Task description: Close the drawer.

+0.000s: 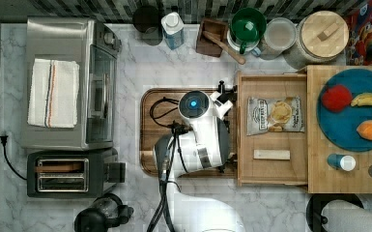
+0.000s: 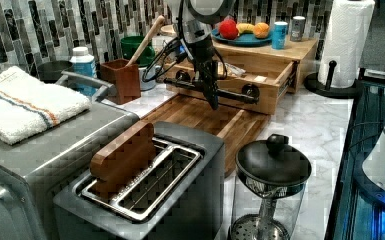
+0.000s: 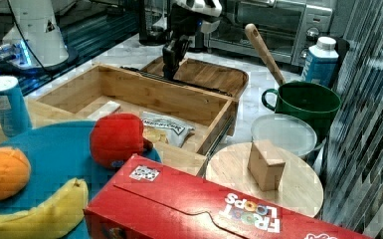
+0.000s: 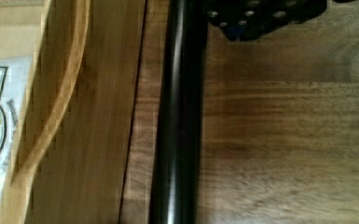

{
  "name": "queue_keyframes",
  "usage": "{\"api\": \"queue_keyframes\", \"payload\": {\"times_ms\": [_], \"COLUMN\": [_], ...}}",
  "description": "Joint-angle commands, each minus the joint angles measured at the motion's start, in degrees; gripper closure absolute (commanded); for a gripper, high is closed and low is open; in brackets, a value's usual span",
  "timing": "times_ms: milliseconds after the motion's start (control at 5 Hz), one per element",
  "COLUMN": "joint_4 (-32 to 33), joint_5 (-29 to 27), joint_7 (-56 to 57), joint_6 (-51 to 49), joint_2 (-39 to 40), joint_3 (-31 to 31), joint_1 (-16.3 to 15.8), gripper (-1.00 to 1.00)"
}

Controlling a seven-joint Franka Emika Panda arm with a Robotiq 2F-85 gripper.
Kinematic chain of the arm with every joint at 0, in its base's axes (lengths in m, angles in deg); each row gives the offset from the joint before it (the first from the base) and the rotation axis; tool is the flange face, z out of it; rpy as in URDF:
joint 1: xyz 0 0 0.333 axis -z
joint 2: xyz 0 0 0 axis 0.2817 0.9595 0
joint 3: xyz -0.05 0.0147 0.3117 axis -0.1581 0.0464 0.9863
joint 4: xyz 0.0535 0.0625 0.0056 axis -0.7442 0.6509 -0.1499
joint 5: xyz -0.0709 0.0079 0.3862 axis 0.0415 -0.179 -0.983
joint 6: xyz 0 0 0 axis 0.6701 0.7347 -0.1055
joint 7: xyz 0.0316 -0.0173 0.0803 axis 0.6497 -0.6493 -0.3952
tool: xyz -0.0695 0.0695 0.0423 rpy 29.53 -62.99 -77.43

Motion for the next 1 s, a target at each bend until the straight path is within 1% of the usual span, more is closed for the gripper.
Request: {"api": "queue_keyframes", "payload": {"times_ms": [200, 400, 600, 800, 1000], "joint_4": [-3.86, -5.26, -6.29, -6.11, -6.26], "joint_5": [2.21, 0.36, 0.38, 0.02, -1.69], "joint_7": [8.41, 13.14, 16.58, 18.92, 21.52], "joint_6": [9.62, 10.09, 9.98, 12.39, 12.43], "joint_2": [-1.34, -0.60, 0.21, 1.11, 1.26], "joint_3": [-0.74, -2.15, -3.20, -4.44, -5.25], "joint_1": [3.05, 4.55, 6.45, 8.70, 11.78], "gripper": [1.00, 1.00, 1.00, 1.00, 1.00]}}
